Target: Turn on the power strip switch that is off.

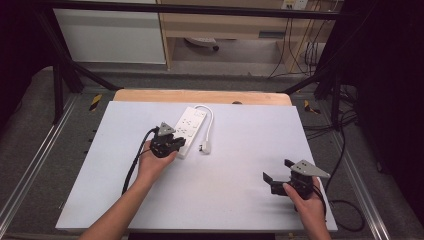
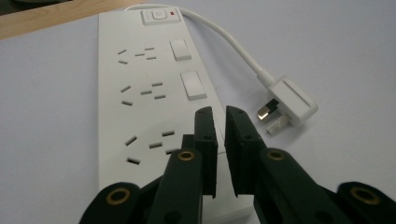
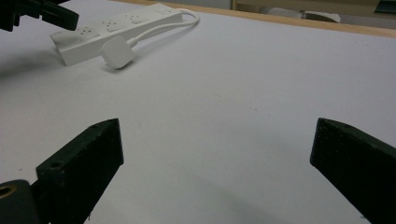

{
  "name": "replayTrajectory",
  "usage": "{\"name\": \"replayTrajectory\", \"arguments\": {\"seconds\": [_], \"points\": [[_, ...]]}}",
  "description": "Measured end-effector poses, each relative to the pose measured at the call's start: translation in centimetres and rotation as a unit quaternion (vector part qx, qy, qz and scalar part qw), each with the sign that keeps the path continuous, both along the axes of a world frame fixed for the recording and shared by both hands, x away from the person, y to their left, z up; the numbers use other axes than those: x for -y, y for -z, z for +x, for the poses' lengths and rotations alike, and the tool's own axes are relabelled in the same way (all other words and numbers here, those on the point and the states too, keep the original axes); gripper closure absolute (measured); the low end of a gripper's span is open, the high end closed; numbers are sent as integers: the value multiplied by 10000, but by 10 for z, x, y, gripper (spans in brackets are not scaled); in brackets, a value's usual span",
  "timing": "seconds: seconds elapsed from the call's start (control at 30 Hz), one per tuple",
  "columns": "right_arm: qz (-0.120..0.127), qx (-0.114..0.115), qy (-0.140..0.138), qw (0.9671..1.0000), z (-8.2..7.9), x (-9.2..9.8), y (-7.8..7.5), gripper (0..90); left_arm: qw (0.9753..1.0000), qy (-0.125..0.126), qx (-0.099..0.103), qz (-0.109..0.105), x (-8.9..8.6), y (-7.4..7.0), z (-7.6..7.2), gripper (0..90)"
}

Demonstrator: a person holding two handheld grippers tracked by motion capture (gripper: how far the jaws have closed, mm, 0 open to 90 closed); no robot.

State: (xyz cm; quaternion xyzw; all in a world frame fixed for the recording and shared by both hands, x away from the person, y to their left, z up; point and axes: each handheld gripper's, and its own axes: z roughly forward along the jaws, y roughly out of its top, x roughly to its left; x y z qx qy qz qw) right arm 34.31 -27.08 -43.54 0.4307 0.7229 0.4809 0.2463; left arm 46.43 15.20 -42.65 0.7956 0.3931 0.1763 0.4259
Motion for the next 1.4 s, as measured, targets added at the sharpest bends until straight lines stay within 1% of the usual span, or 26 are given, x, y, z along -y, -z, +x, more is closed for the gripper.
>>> {"name": "replayTrajectory", "arguments": {"seconds": [0.23, 0.43, 0.67, 1.0, 1.4], "points": [[38, 3, 8, 10000, 0, 0, 0, 30, 10000, 18, -2, 36, 7, 1, 6, 874], [33, 18, 5, 10000, -1, 1, -1, 30, 10000, -14, -11, 46, 12, 3, 11, 890], [50, 23, 9, 10000, -1, 2, -1, 30, 9999, -64, -23, 96, 14, 6, 15, 899], [62, 20, 12, 10000, -1, 2, -1, 30, 9999, -84, -3, 108, 18, 6, 19, 900], [55, 21, 5, 10000, -1, 3, -1, 30, 9998, -115, -34, 160, 17, 7, 21, 900]]}}
